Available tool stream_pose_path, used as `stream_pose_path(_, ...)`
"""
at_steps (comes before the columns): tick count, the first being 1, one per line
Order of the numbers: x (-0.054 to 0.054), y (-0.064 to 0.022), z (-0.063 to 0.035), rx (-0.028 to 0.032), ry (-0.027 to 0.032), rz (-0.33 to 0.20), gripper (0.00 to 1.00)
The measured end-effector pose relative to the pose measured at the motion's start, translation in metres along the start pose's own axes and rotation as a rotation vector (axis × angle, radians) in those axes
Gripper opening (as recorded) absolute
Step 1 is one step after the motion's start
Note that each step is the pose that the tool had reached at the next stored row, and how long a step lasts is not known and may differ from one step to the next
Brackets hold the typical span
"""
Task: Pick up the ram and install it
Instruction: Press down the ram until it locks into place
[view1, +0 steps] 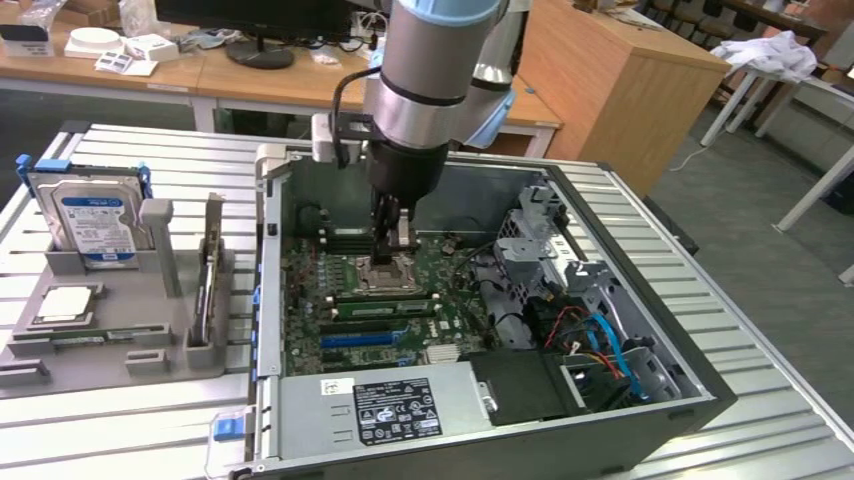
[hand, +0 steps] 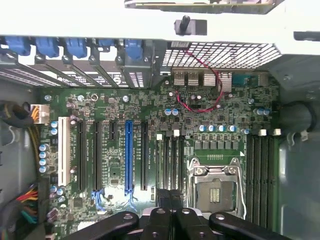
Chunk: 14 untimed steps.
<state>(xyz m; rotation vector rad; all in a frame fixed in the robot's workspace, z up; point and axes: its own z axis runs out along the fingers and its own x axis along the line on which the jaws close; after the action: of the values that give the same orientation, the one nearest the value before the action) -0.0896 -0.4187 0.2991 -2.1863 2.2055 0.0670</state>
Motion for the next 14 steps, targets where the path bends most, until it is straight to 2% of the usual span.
stream_pose_path(5,-0.001,0.0001,-0.0095,0.0001,-0.0001,0.0,0.11)
stream_pose_path(14,-0.001,0.0001,-0.0188,0.0001,-0.0003,0.0,0.11)
